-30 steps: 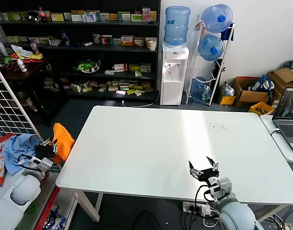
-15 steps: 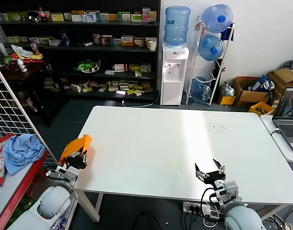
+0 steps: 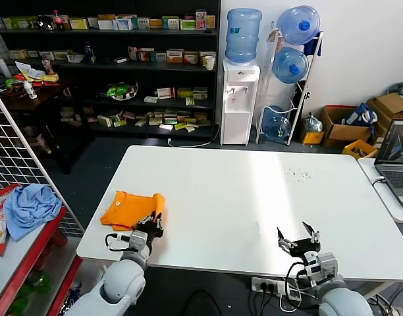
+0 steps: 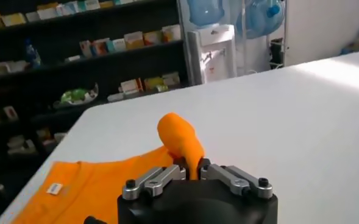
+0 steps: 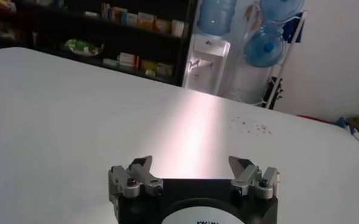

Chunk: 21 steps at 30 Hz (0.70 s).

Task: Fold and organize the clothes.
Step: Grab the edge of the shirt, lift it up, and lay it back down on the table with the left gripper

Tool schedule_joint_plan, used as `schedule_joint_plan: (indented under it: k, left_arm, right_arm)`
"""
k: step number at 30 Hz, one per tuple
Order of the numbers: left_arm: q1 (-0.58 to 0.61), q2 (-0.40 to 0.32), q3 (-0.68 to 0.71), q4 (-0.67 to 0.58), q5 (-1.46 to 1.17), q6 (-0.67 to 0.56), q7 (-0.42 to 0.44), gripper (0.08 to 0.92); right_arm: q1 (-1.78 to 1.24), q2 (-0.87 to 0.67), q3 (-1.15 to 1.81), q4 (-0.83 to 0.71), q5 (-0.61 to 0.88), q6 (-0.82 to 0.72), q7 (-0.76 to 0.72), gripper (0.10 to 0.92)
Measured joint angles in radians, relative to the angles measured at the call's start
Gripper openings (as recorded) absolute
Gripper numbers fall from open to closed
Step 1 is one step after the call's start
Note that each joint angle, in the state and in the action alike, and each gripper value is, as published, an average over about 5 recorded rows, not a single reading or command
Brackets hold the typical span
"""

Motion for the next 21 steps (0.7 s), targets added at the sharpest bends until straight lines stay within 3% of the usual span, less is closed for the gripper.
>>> schedule_joint_plan:
  k: [15, 21]
  left_arm:
    - [-0.087, -0.299, 0.087, 0.09, -0.098, -0.044, -0.071, 0.182]
    - [-0.095, -0.375, 0.111, 0.123, -0.125, -0.096, -0.065, 0.324]
  right_arm:
    - [-0.032, -0.007, 0.041, 0.012, 0.003, 0.0, 0.0, 0.823]
    - [-0.032, -0.008, 0.049, 0.01, 0.008, 0.002, -0.002, 0.823]
